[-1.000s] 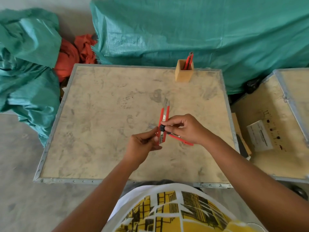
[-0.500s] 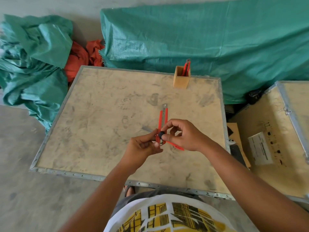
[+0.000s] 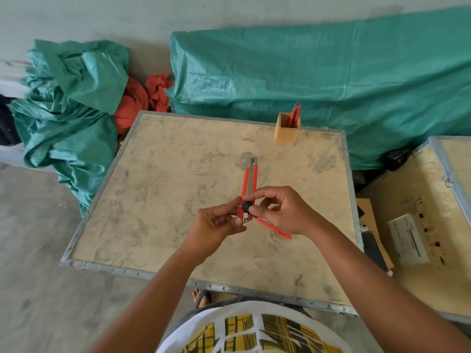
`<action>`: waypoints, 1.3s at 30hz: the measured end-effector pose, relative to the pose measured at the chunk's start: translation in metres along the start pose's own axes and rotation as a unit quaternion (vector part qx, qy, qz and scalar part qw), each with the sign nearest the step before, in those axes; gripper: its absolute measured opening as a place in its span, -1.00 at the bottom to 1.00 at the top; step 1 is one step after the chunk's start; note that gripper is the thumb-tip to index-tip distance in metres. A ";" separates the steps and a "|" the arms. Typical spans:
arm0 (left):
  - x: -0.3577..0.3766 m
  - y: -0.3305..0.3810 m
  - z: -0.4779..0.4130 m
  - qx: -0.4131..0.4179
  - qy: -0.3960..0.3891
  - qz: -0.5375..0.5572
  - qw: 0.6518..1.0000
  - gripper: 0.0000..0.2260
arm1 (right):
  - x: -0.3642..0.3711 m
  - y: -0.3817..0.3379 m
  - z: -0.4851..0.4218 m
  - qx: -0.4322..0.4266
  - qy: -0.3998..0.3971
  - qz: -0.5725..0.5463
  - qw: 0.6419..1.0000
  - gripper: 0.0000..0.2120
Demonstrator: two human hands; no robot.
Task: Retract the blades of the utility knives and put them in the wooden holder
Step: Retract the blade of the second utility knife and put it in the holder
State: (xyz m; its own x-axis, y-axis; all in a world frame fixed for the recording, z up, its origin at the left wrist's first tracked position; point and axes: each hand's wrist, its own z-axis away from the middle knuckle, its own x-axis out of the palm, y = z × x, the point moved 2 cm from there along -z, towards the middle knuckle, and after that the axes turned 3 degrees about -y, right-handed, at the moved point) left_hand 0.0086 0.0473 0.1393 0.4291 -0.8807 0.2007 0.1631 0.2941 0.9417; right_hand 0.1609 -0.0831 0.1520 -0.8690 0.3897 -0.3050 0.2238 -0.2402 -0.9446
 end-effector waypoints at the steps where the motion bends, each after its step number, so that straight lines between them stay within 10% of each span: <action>1: -0.002 0.001 -0.001 0.002 -0.005 -0.003 1.000 -0.59 | 0.001 -0.001 -0.001 -0.003 0.008 0.008 1.000 -0.79; 21: -0.005 0.011 -0.109 -0.001 -0.090 -0.137 0.986 -0.52 | -0.050 0.027 -0.055 0.060 0.199 -0.088 0.974 -0.71; 39: 0.076 0.052 -0.367 0.068 -0.112 -0.381 0.915 -0.49 | -0.226 0.103 -0.193 0.040 0.379 0.046 0.923 -0.70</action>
State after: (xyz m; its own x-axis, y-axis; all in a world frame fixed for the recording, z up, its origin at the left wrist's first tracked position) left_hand 0.3759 0.1322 0.1048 0.0409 -0.8698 -0.4917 0.2198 -0.4722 0.8536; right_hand 0.4653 -0.0245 0.1006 -0.2828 0.8676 -0.4090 0.2209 -0.3561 -0.9080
